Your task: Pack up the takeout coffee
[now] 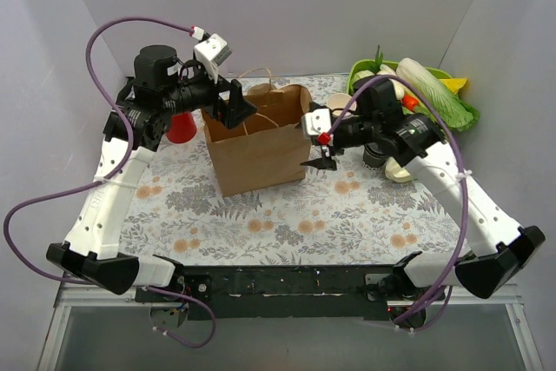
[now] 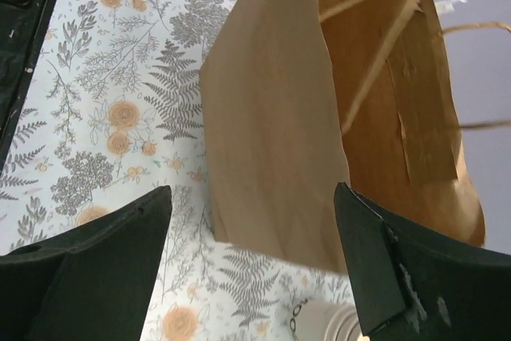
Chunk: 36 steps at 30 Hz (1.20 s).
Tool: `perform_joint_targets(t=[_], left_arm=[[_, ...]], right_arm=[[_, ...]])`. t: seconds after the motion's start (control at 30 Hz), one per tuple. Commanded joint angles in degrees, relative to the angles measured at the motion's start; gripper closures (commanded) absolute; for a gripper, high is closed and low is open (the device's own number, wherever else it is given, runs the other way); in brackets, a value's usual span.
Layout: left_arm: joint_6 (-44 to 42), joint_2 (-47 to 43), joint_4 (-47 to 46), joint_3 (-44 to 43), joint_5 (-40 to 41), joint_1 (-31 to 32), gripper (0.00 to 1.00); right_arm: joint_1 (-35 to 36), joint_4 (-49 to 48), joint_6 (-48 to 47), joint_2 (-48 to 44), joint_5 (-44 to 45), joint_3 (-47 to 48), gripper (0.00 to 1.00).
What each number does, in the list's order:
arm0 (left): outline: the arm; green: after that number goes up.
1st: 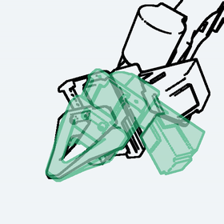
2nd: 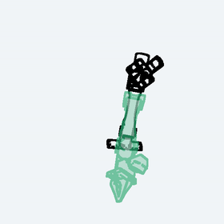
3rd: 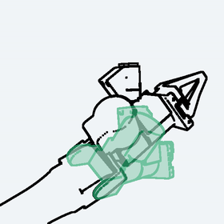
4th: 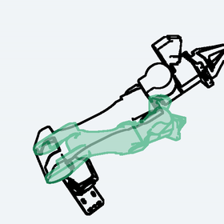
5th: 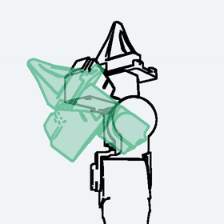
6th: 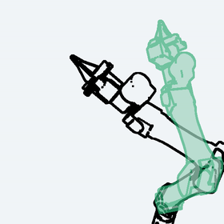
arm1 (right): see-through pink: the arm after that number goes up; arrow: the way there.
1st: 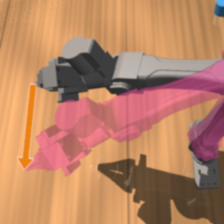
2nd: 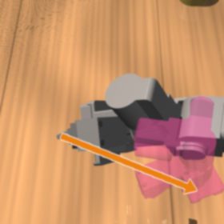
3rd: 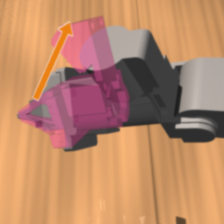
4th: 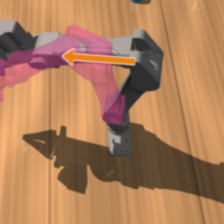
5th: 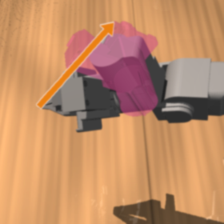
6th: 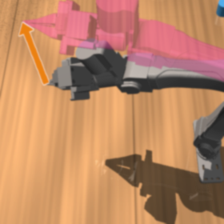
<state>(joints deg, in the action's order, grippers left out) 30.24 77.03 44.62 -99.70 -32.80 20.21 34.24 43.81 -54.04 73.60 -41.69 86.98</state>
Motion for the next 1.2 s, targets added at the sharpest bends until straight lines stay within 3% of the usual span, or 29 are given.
perform_joint_targets(t=[0.0, 0.23, 0.33, 0.5, 0.67, 0.8, 0.93, 1.03, 1.17], left_arm=[[-0.53, 0.30, -3.93, 0.74, 6.60, -0.17, 0.04], [-6.15, 8.56, 2.83, -8.14, 1.60, -5.17, 0.06], [-8.18, 10.24, 5.56, -6.66, -0.33, -5.44, 0.07], [-7.56, 10.06, 1.53, -1.38, -1.04, -5.35, 0.11], [-5.20, 10.94, 0.03, -2.95, -2.53, -5.35, 0.16], [-2.21, 10.24, -1.20, -6.46, -5.52, -5.35, 0.10], [-0.44, 9.80, -0.77, -9.28, -3.34, -5.44, 0.07], [-3.16, 11.91, 3.97, -9.73, 1.15, -5.44, 0.12], [-5.71, 13.49, 3.46, -6.74, 1.77, -5.53, 0.20]], right_arm=[[3.99, -11.28, 0.51, 4.00, 1.96, -1.46, 0.11], [4.61, -15.51, 5.26, 10.24, 1.79, 4.78, 0.12], [4.61, -15.07, 4.91, 11.38, 2.32, 4.43, 0.13], [4.61, -14.63, 6.22, 11.04, 0.13, 5.65, 0.16], [4.70, -14.63, 7.46, 9.20, -0.41, 9.17, 0.16], [4.61, -14.55, 4.74, 9.63, 2.31, 8.30, 0.15], [4.52, -13.41, 3.77, 12.17, 4.07, 7.77, 0.14], [4.43, -11.82, 3.42, 14.81, 3.81, 8.03, 0.18], [4.52, -9.10, 1.92, 16.83, 2.67, 8.82, 0.31]])
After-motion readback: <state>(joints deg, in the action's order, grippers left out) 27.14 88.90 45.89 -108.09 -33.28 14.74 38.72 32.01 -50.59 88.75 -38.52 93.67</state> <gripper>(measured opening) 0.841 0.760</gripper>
